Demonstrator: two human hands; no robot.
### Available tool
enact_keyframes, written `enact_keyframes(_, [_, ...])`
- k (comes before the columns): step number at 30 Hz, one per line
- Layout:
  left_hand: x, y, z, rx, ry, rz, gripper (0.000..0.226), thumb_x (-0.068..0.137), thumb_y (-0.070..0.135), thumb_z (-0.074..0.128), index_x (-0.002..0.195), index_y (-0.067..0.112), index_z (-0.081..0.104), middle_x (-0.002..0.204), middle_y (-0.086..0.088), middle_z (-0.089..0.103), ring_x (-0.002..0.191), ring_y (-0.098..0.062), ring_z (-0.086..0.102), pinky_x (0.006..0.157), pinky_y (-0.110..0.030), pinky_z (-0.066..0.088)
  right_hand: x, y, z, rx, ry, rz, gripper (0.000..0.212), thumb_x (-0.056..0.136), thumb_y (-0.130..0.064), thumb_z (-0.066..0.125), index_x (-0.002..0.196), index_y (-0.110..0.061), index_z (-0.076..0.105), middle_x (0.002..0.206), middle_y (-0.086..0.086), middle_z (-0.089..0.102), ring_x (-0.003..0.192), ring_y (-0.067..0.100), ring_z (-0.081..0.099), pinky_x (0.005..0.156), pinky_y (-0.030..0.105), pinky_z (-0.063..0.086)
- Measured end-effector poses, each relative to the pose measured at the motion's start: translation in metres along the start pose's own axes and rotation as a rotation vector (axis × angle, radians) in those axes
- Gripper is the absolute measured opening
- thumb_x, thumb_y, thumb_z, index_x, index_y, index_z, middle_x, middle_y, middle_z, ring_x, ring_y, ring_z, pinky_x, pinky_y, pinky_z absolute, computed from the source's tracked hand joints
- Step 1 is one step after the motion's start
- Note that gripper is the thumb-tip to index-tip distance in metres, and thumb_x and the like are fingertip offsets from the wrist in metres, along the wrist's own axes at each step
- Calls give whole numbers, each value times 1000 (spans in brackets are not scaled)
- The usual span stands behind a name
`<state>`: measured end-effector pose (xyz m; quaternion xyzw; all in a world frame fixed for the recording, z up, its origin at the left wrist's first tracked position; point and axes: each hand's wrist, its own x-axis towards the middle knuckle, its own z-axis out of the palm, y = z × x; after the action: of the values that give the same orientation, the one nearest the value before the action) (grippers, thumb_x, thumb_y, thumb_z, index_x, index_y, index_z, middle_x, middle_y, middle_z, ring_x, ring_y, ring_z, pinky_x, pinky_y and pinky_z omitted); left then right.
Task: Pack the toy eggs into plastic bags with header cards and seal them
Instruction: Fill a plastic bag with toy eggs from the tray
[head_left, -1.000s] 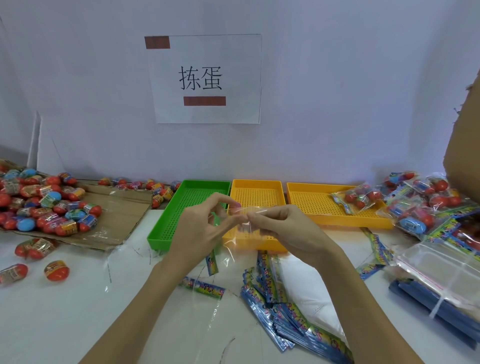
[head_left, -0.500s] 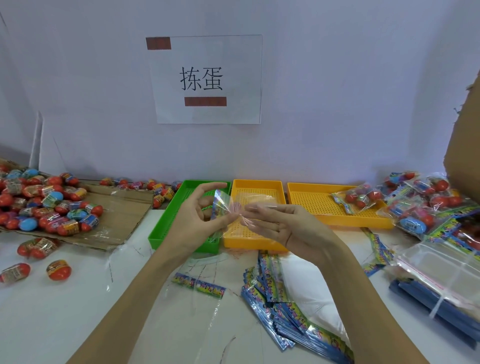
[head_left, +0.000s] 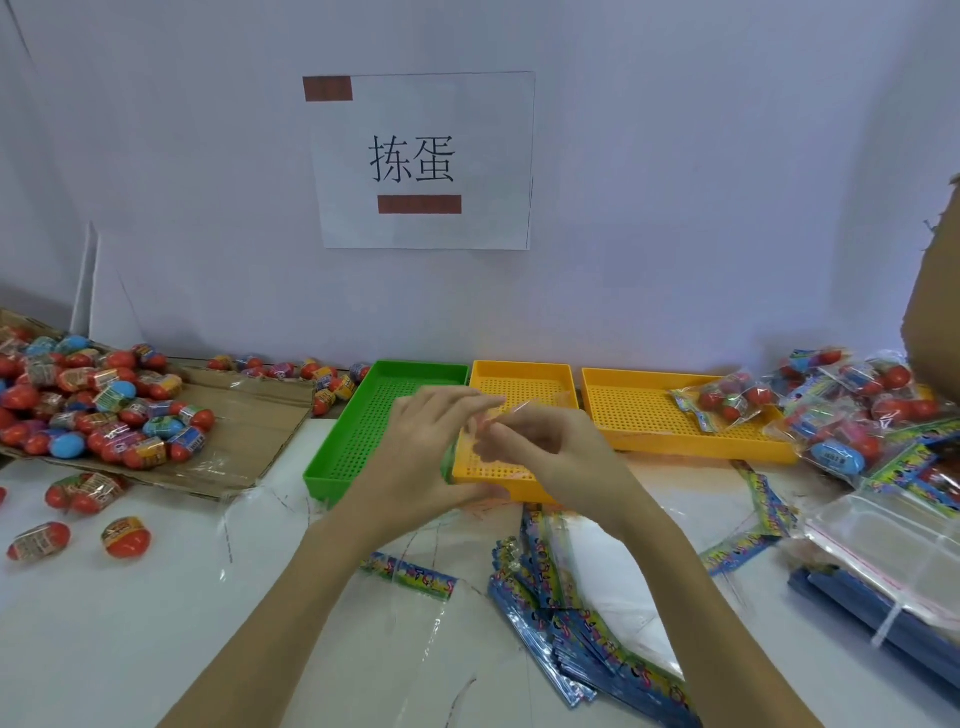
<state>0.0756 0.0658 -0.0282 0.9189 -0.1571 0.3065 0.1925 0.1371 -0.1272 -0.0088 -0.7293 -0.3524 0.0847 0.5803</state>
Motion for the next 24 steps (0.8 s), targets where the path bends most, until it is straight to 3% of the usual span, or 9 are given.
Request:
enact_keyframes(3, [0, 4, 1, 163, 69, 34, 75, 77, 67, 73, 138, 25, 65, 137, 3, 59, 130, -20, 47, 102, -41, 32, 0, 0, 3, -139, -11, -85, 25, 105, -29, 61, 100, -14, 81, 90, -6, 80, 90, 8, 75, 86, 23, 58])
enact_keyframes(6, [2, -1, -6, 120, 32, 31, 64, 76, 72, 71, 123, 28, 73, 132, 11, 64, 129, -6, 45, 101, -36, 25, -1, 1, -1, -253, -26, -124, 35, 105, -37, 58, 87, -22, 84, 79, -13, 78, 80, 4, 73, 87, 8, 48])
enact_keyframes(8, [2, -1, -8, -45, -29, -27, 52, 78, 60, 76, 115, 24, 75, 113, 16, 72, 109, 10, 53, 95, -30, 33, -2, 2, 0, -239, -36, -131, 36, 106, -40, 55, 92, -24, 84, 71, -12, 75, 71, 9, 72, 97, 33, 54])
enact_keyframes(10, [2, 1, -6, -182, -40, -115, 41, 79, 48, 79, 109, 21, 75, 99, 16, 74, 89, 7, 62, 85, -25, 48, 0, 2, -1, -101, 31, -118, 39, 106, -40, 52, 98, -18, 83, 75, 3, 78, 73, 28, 75, 96, 57, 52])
enact_keyframes(13, [1, -4, -9, -285, 120, -289, 31, 76, 45, 80, 97, 23, 74, 86, 18, 72, 80, -3, 68, 75, -15, 53, 3, 4, -16, 178, 299, -99, 38, 109, -27, 49, 101, -3, 78, 91, 11, 80, 86, 28, 78, 81, 42, 64])
enact_keyframes(16, [0, -16, -12, -354, 241, -442, 28, 75, 37, 89, 93, 21, 76, 86, 12, 74, 89, -4, 68, 85, -17, 50, 4, 21, -28, -208, 485, -88, 23, 108, -14, 51, 114, -15, 73, 111, 2, 77, 103, 20, 73, 87, 31, 60])
enact_keyframes(18, [-1, -21, -12, -390, 267, -470, 24, 77, 33, 90, 91, 21, 74, 86, 11, 75, 87, -5, 69, 83, -15, 51, 6, 35, -28, -473, 394, -12, 29, 107, -13, 50, 130, -19, 68, 145, 2, 60, 135, 22, 55, 106, 29, 49])
enact_keyframes(21, [0, -24, -13, -441, 273, -497, 24, 79, 33, 89, 87, 27, 67, 92, 10, 75, 74, -8, 72, 69, -17, 54, 12, 52, -25, -696, 124, 130, 41, 109, -16, 40, 147, -22, 55, 170, 6, 21, 159, 21, 11, 129, 44, 8])
enact_keyframes(24, [-1, -24, -12, -477, 259, -520, 30, 83, 34, 86, 88, 26, 58, 96, 7, 76, 68, -15, 76, 64, -22, 57, 15, 60, -22, -868, 75, 203, 38, 106, -19, 42, 137, -22, 64, 160, 8, 43, 157, 27, 20, 127, 46, -8])
